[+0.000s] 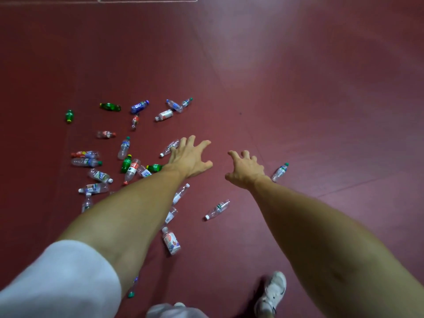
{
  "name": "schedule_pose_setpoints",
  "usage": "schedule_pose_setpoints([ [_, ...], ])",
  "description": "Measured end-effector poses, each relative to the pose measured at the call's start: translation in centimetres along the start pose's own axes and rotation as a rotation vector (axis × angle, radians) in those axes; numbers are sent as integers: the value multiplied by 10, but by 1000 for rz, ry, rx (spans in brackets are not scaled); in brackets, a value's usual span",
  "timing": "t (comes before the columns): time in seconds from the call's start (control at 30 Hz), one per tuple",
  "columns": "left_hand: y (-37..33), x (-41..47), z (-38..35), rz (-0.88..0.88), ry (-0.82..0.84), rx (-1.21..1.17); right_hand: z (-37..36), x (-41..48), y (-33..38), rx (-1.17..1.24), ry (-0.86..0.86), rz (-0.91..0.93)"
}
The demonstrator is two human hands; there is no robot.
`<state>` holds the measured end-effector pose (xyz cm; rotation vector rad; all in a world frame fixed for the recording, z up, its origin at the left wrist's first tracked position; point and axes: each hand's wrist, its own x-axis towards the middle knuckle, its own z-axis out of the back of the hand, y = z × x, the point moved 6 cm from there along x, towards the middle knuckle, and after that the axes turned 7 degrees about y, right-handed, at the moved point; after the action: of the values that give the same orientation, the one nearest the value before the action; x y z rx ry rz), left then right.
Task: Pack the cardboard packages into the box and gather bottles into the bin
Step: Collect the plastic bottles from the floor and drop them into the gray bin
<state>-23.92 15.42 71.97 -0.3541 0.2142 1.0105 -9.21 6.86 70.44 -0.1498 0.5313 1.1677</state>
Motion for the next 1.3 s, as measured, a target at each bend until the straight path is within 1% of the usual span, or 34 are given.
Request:
schedule_pose_setpoints([
  [0.13,-50,51,2,43,8,-4,33,47,-58,-21,1,33],
  [0.37,-134,130,22,183,-17,-61,98,125,-152,-70,21,137],
  [0.47,-159,163,28,210,-13,-75,121,157,-181,-86,23,154],
  [0.6,-176,208,30,225,2,-92,137,202,-201,-89,51,165],
  [0.8,-187,292,35,186,16,-65,143,262,-225,-84,46,118],
  [0.97,-199,336,24,185,66,-72,140,301,-248,-89,92,96],
  [1.2,-237,388,-5,238,81,-135,143,362,-294,-115,131,159],
  [1.3,-243,408,-29,336,83,-182,129,393,-319,-167,165,211],
])
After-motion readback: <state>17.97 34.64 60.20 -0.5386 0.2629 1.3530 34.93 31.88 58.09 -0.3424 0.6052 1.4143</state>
